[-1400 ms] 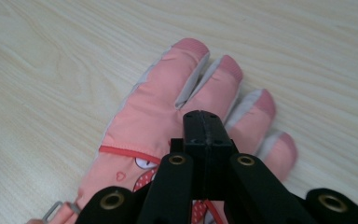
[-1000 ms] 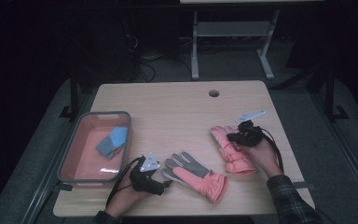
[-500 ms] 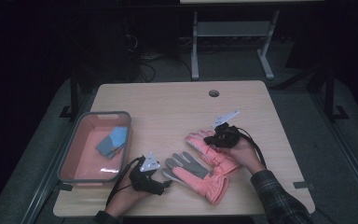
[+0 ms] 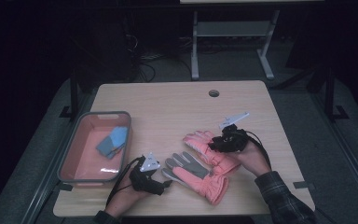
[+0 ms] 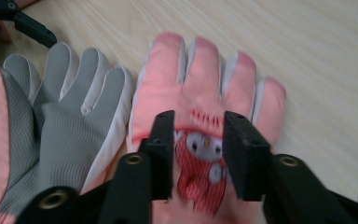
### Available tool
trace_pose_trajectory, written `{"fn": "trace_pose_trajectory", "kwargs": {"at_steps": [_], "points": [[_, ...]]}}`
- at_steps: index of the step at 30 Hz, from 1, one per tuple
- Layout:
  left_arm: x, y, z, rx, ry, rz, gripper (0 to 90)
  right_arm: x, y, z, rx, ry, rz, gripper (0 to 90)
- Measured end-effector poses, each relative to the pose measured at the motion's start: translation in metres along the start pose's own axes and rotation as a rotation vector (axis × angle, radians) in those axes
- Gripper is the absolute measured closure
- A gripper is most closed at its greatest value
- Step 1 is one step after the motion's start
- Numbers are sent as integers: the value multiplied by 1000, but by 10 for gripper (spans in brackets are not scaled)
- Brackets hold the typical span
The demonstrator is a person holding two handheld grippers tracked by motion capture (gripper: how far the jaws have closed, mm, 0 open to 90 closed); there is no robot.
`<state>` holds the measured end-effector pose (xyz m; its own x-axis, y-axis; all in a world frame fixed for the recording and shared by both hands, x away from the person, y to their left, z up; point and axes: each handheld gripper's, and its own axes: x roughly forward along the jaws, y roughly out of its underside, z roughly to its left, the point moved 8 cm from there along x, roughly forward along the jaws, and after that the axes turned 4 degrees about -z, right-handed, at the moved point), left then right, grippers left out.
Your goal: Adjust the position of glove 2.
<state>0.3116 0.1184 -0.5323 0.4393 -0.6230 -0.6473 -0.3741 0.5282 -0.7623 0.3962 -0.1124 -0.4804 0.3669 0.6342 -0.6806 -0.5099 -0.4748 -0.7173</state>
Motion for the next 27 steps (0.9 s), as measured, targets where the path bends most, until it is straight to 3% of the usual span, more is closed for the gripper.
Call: {"fn": "trace_pose_trajectory", "kwargs": {"at_steps": [3, 6, 13, 17, 20, 23, 27], "points": [[0, 0, 0, 0, 0, 0, 122, -2, 11, 3, 42, 25, 12, 536], [0, 0, 0, -1, 0, 1, 122, 2, 17, 2, 54, 63, 28, 502], [0, 0, 0, 0, 0, 0, 122, 16, 27, -2, 85, 67, 91, 534], [0, 0, 0, -1, 0, 0, 122, 20, 29, 0, 64, 66, 96, 638], [0, 0, 0, 0, 0, 0, 122, 20, 29, 3, 7, 65, 92, 825], [0, 0, 0, -1, 0, -1, 122, 18, 28, 3, -5, 65, 83, 864], [0, 0, 0, -3, 0, -3, 122, 11, 24, 0, -2, 25, 62, 883]]}}
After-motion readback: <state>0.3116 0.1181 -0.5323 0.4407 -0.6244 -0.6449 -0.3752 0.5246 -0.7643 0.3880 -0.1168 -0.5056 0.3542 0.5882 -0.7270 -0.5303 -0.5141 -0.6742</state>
